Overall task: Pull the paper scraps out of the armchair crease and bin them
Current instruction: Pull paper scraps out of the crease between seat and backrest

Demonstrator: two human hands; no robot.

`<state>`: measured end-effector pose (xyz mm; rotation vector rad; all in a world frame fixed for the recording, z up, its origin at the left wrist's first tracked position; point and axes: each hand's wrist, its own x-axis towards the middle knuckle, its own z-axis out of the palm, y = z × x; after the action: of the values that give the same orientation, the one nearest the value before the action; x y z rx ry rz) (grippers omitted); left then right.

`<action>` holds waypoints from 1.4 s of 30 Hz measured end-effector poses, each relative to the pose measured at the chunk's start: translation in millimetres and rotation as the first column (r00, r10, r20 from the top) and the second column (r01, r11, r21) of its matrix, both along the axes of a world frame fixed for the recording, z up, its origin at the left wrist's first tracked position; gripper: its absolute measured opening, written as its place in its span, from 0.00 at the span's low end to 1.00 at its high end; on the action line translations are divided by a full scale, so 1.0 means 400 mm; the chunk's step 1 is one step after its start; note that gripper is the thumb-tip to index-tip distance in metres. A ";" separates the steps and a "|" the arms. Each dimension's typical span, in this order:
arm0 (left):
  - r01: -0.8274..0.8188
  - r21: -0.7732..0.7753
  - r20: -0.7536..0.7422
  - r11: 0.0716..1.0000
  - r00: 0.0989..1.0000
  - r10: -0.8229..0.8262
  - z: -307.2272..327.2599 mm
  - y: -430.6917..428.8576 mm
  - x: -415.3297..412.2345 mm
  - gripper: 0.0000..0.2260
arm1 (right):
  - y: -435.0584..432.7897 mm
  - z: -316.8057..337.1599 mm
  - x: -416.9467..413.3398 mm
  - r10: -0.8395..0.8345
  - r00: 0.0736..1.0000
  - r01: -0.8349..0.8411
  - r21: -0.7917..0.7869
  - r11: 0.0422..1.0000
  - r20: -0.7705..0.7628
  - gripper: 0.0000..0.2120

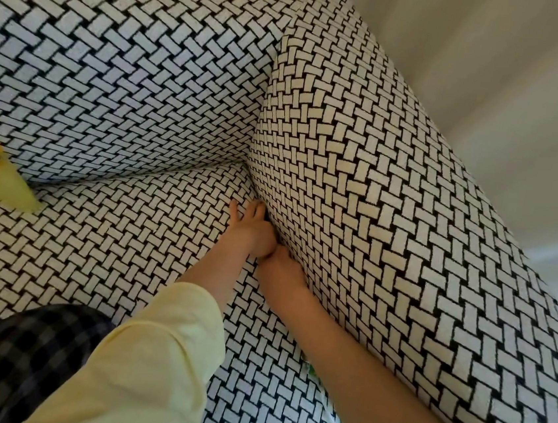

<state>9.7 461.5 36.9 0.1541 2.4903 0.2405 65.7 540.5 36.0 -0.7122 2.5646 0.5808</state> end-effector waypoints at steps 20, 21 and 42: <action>-0.459 0.701 0.276 0.546 0.881 0.385 0.023 -0.124 0.184 0.30 | -0.029 0.053 -0.046 -0.193 0.967 0.198 -0.014 0.980 0.168 0.31; -0.475 0.707 0.297 0.523 0.872 0.390 0.022 -0.135 0.203 0.28 | -0.035 0.059 -0.043 -0.213 0.962 0.220 -0.020 0.975 0.168 0.32; -0.576 0.724 0.411 0.379 0.802 0.434 0.030 -0.190 0.262 0.14 | -0.083 0.201 -0.026 -0.301 0.900 0.186 0.347 0.919 0.316 0.20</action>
<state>114.7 385.6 49.1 -0.2723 1.9669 1.6537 55.1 507.2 116.2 -0.3377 2.1094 0.6748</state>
